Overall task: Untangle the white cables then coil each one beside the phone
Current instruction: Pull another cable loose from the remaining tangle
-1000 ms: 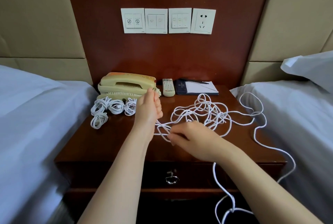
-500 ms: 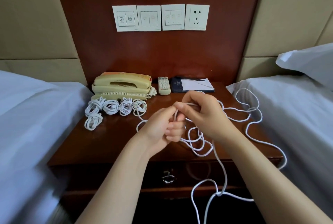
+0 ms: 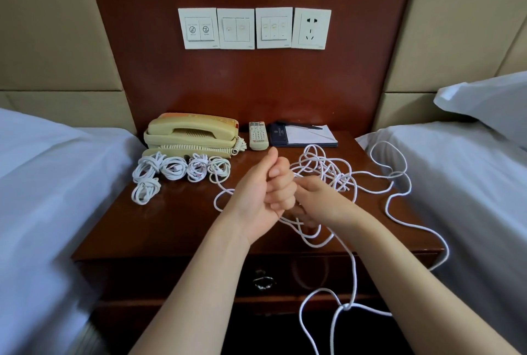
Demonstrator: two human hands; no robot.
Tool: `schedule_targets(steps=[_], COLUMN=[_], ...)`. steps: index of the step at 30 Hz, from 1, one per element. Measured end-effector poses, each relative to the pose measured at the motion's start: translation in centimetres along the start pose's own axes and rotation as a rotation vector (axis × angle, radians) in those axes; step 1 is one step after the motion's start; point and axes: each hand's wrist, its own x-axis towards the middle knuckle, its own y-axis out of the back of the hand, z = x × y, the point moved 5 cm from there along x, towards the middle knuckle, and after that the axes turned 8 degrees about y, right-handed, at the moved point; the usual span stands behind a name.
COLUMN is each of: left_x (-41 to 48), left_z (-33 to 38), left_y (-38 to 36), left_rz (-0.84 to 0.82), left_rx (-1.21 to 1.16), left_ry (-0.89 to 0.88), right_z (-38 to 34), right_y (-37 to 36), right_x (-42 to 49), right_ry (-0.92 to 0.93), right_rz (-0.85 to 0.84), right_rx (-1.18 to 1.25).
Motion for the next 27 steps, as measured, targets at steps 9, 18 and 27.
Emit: schedule_targets(steps=[9, 18, 27], left_x=[0.2, 0.8, 0.6], left_z=[2.6, 2.2, -1.9], left_y=[3.6, 4.6, 0.2], left_rz=[0.337, 0.544, 0.117], left_rx=[-0.041, 0.518, 0.503], left_ry=[-0.182, -0.235, 0.131], right_z=[-1.6, -5.1, -3.8], right_y=[-2.0, -1.6, 3.3], right_x=[-1.5, -2.4, -1.4], right_ry=[0.027, 0.355, 0.464], right_rz=[-0.323, -0.215, 0.296], right_rx=[-0.41, -0.383, -0.309])
